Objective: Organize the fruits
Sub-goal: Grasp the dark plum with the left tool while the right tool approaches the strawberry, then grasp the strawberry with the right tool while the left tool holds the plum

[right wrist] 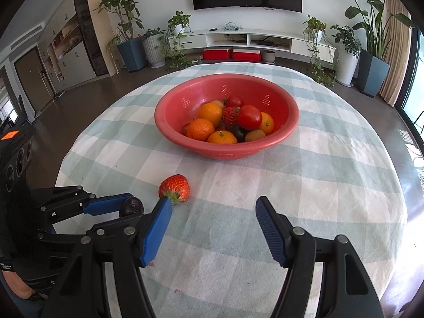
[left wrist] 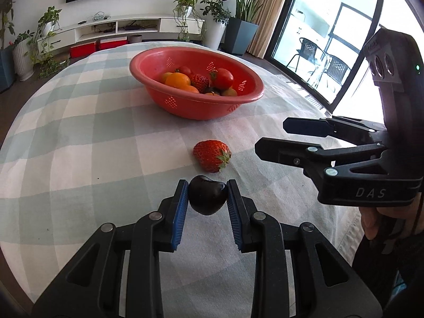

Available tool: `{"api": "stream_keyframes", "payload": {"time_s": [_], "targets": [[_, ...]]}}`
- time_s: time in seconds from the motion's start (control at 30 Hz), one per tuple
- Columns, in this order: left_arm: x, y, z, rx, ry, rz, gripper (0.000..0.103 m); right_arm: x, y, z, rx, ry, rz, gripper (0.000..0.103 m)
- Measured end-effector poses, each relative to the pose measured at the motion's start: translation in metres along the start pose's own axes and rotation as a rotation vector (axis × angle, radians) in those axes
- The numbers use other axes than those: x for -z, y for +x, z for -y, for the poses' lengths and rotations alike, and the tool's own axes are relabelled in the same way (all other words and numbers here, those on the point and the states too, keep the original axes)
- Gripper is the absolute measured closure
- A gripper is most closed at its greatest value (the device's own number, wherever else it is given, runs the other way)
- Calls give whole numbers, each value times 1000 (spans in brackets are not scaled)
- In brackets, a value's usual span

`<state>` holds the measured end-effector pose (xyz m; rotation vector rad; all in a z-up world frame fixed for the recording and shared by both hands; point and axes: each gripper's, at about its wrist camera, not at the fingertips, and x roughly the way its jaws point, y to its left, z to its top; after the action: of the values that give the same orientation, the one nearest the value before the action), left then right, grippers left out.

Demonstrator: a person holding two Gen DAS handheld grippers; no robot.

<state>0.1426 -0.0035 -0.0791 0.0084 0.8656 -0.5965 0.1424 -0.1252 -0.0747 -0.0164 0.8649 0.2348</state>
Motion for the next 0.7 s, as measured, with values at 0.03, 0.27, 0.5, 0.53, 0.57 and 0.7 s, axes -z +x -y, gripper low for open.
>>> {"api": "stream_keyframes", "payload": {"time_s": [0.03,0.27,0.5,0.53,0.57,0.7], "targets": [[-1,-3,-6,-1,-20,11,76,-2,4,-4,-5,-11,-5,34],[0,-19,-35,-12,-104,56,76,-8,36,-26,-24,-69,-59,39],[1,-20,-36,-23,-105,56,76,-6,56,-30,-24,-86,-114,54],[1,-19,-36,-24,-106,54,76,-5,56,-30,-22,-90,-110,55],[1,-18,-36,-26,-106,53,76,-4,55,-29,-24,-94,-107,57],[2,-17,-35,-36,-103,51,76,-4,50,-29,-42,-98,-103,67]]}}
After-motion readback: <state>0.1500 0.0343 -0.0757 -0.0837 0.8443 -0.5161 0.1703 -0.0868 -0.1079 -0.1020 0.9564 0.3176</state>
